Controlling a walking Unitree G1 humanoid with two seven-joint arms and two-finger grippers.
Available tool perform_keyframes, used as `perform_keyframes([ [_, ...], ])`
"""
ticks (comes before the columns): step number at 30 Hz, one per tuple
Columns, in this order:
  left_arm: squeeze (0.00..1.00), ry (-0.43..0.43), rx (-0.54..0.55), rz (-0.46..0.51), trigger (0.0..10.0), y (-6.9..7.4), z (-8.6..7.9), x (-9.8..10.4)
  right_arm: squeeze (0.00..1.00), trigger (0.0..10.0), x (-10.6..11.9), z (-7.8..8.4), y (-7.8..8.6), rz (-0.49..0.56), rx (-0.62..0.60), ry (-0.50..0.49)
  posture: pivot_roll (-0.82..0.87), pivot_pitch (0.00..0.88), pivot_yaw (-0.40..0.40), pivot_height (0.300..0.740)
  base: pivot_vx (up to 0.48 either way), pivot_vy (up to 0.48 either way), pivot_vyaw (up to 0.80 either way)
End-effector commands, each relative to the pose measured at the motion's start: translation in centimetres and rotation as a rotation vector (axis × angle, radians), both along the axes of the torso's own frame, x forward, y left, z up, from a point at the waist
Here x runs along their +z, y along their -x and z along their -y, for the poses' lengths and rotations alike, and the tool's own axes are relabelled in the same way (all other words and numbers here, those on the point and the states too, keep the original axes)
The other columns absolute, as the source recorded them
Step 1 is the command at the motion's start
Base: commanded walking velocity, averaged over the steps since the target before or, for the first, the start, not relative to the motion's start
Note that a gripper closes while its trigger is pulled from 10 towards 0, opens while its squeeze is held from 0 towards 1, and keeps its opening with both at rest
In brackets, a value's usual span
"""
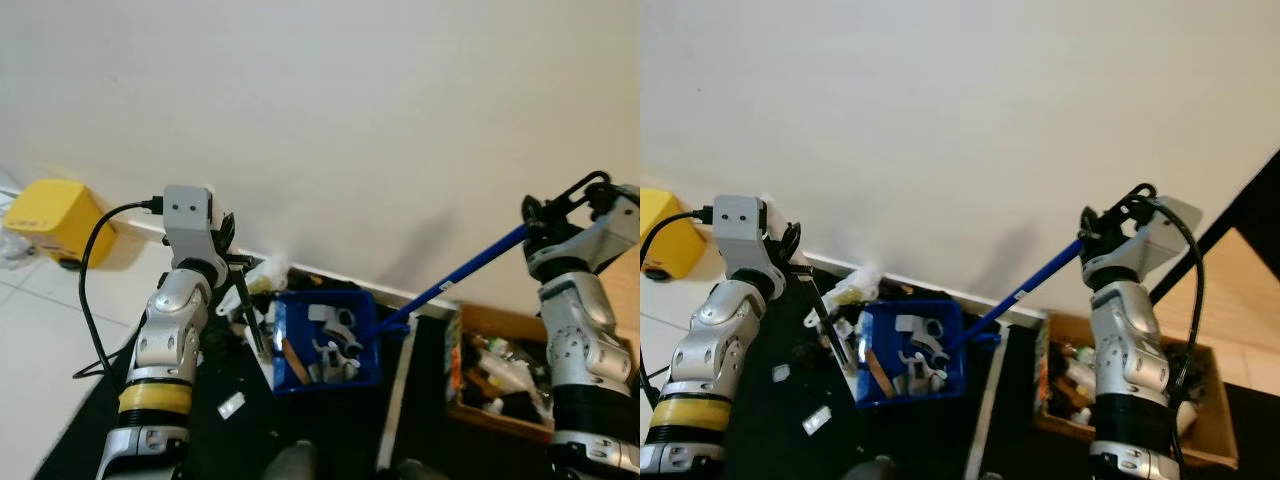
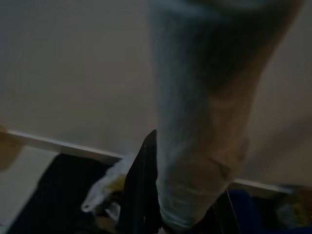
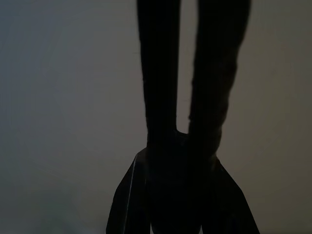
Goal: Sweep floor
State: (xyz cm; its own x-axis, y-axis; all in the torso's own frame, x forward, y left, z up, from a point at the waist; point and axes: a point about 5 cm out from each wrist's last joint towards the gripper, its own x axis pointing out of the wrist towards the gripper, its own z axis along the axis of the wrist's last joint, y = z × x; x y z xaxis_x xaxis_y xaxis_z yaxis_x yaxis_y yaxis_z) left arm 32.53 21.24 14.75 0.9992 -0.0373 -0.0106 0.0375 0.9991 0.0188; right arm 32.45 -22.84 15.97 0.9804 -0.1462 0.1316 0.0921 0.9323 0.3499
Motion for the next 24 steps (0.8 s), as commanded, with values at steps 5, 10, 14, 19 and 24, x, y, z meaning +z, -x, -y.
perform_keyframes([
  [5, 0.00, -0.008, -0.008, 0.027, 10.0, 0.00, 0.07, 0.48, 0.00, 10.0, 0.30, 0.27, 0.28, 0.038, -0.010, -0.028, 0.08, 0.102, 0.006, 0.740, 0.000, -0.398, 0.00],
  [10, 0.00, -0.010, -0.008, 0.026, 10.0, -0.01, 0.05, 0.47, 0.00, 10.0, 0.21, 0.29, 0.35, 0.037, -0.010, -0.030, 0.08, 0.103, 0.009, 0.740, 0.000, -0.359, 0.00],
  [14, 0.00, -0.011, -0.009, 0.025, 10.0, -0.02, 0.02, 0.44, 0.00, 10.0, 0.19, 0.26, 0.36, 0.037, -0.009, -0.032, 0.08, 0.104, 0.010, 0.740, 0.000, -0.332, 0.00],
  [19, 0.00, -0.012, -0.008, 0.016, 10.0, -0.02, -0.03, 0.28, 0.00, 10.0, 0.09, 0.24, 0.47, 0.035, -0.010, -0.033, 0.08, 0.106, 0.012, 0.740, 0.000, -0.221, 0.00],
  [24, 0.00, 0.003, -0.003, 0.013, 10.0, 0.02, -0.05, 0.17, 0.00, 10.0, 0.06, 0.24, 0.53, 0.036, -0.007, -0.035, 0.08, 0.107, 0.012, 0.740, 0.000, 0.000, 0.00],
])
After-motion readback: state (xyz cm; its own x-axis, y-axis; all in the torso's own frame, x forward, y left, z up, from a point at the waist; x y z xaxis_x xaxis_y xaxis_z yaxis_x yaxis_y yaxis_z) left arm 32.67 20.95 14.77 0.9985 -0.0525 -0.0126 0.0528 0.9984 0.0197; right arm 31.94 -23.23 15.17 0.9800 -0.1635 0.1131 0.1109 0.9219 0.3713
